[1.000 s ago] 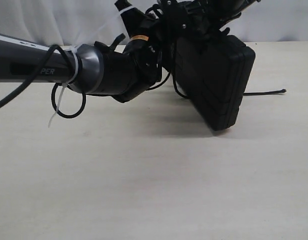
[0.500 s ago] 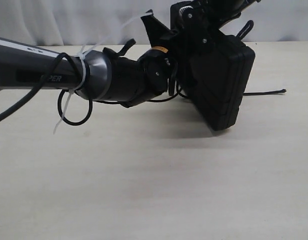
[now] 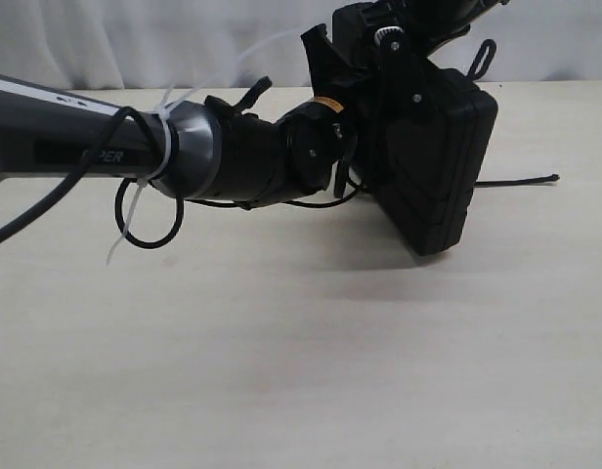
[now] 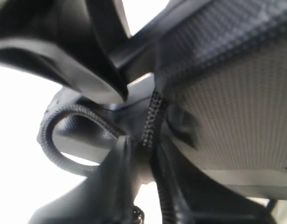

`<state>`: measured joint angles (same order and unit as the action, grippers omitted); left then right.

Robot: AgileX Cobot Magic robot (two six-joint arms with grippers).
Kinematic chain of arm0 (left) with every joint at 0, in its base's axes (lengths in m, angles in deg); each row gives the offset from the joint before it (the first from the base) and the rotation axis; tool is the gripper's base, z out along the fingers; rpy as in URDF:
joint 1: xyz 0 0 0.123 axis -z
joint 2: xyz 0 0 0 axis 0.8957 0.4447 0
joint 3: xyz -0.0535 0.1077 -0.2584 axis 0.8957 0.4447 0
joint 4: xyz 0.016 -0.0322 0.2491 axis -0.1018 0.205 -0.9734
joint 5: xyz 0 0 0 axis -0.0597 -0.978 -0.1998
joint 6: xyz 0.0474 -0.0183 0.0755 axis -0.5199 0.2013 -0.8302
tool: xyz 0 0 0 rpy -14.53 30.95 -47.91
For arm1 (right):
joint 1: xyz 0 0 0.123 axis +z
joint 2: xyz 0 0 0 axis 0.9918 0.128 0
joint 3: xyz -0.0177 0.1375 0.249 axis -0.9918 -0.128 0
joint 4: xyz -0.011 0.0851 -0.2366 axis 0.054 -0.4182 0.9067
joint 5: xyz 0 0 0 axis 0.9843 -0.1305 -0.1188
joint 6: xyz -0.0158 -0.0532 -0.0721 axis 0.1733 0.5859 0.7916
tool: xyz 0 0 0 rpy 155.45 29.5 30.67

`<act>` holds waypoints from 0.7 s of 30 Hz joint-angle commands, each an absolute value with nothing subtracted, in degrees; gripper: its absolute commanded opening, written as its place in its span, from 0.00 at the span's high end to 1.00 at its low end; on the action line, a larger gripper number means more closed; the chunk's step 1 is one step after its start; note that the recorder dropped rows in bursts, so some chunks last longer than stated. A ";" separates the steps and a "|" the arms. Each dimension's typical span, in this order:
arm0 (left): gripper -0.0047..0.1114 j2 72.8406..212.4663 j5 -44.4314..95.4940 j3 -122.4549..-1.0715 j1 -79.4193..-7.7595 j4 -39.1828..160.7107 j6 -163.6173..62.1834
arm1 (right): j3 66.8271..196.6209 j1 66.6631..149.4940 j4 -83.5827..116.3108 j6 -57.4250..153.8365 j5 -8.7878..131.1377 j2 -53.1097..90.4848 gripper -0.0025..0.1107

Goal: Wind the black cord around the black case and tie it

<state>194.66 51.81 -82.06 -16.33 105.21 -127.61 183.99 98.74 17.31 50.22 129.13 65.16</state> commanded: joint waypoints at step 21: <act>0.50 190.56 44.17 -82.51 -16.19 128.33 -144.44 | 183.08 98.73 15.69 50.75 131.14 66.18 0.94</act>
<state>190.92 44.78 -82.06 -16.33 124.74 -142.17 183.99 98.74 17.09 50.25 129.00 65.16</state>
